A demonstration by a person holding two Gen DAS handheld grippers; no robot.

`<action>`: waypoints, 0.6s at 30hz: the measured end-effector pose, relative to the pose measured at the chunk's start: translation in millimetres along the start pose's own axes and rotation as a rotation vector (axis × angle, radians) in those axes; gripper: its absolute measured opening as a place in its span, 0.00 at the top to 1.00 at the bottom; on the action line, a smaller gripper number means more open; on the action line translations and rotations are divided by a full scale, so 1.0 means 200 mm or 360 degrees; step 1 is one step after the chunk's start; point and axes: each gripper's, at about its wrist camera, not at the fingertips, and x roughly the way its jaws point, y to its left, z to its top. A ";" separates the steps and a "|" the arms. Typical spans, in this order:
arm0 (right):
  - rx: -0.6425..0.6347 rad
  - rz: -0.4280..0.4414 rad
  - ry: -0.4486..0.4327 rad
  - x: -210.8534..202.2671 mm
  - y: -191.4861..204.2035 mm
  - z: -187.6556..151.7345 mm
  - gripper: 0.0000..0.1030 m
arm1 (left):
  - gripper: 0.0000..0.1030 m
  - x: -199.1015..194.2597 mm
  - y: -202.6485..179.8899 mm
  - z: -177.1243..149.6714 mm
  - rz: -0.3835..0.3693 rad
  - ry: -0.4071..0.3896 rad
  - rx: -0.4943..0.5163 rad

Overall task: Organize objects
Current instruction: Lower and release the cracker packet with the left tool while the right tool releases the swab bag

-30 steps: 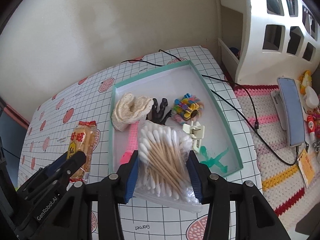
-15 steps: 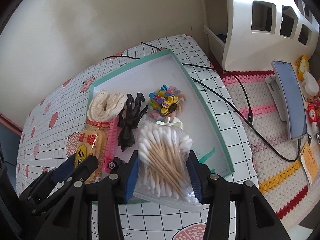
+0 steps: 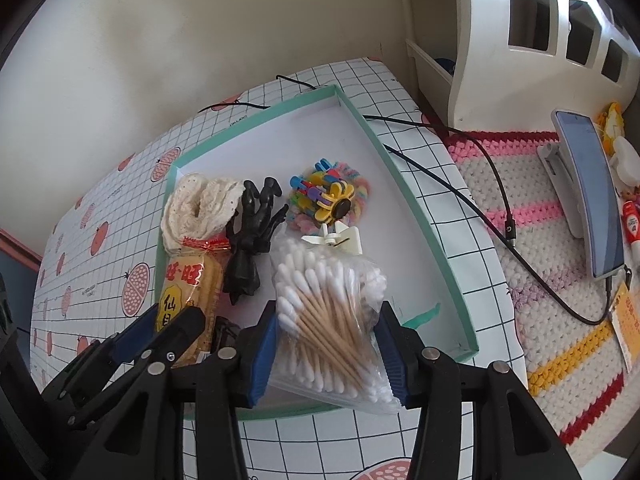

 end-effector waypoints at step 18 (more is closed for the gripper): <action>-0.0008 0.0027 -0.0052 -0.05 0.02 0.00 0.47 | 0.54 -0.07 0.03 0.03 -0.0072 -0.0017 -0.0054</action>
